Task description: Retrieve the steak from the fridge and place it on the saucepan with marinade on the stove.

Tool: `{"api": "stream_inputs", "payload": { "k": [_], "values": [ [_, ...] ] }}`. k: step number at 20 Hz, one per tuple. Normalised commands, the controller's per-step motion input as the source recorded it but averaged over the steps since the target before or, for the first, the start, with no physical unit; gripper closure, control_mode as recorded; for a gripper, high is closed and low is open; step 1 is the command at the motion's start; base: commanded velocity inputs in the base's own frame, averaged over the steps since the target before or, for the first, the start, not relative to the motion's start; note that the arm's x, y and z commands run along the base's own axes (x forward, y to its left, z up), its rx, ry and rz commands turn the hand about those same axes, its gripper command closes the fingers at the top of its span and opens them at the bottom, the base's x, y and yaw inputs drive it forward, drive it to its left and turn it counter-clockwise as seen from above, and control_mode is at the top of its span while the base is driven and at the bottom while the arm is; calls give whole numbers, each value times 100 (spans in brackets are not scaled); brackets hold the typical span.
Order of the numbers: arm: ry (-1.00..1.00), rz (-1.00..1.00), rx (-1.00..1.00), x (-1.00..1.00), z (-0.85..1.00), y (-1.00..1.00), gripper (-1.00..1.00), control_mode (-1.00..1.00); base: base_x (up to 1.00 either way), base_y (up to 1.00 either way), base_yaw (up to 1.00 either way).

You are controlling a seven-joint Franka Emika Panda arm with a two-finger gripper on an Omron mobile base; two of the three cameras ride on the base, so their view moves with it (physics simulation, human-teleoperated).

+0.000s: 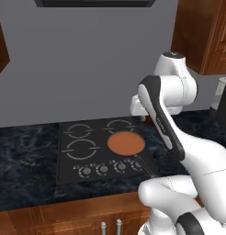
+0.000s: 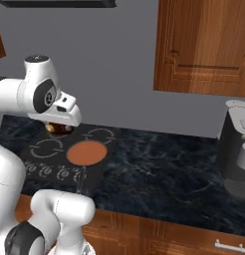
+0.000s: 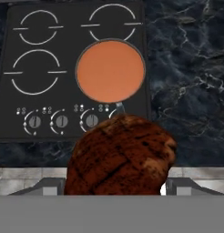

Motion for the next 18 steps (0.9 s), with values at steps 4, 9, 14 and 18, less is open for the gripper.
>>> {"api": "stream_inputs", "payload": {
  "k": [4, 9, 14, 18],
  "values": [
    [2, 0, 0, 58, -50, 0, 100, -100, 0, 0, 0],
    [0, 0, 0, 57, -64, 0, 100, -100, 0, 0, 0],
    [0, 0, -2, 46, -70, 0, 100, -100, 0, 0, 0],
    [0, 0, -4, 49, -54, 1, 100, -100, 0, 0, 0]
  ]
}}
